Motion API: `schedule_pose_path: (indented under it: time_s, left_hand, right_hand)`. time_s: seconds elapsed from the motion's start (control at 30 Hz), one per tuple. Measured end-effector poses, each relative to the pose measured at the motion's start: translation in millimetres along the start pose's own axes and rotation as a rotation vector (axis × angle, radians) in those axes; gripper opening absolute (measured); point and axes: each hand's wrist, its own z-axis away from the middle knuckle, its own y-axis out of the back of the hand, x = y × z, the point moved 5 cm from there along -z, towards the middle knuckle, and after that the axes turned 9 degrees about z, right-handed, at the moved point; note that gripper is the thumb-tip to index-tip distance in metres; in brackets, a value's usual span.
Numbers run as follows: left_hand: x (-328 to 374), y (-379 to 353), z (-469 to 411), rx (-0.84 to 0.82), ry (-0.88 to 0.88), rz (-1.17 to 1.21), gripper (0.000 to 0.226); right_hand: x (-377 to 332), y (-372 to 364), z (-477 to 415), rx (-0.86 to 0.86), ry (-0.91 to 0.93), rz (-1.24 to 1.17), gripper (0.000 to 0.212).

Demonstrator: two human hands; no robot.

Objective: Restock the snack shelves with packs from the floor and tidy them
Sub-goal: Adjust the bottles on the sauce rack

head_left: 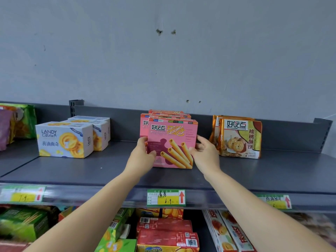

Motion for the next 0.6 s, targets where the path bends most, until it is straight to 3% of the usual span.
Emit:
schedule_pose_path:
  time_s: [0.2, 0.4, 0.6]
  left_hand:
    - [6, -5, 10, -0.025, -0.027, -0.107, 0.045]
    - [45, -9, 44, 0.144, -0.337, -0.171, 0.068]
    - [81, -61, 90, -0.165, -0.564, -0.17, 0.05]
  right_hand:
    - [3, 10, 10, -0.09, -0.032, 0.071, 0.058]
    - [7, 55, 41, -0.026, -0.02, 0.163, 0.042]
    - [10, 119, 97, 0.108, -0.08, 0.398, 0.039]
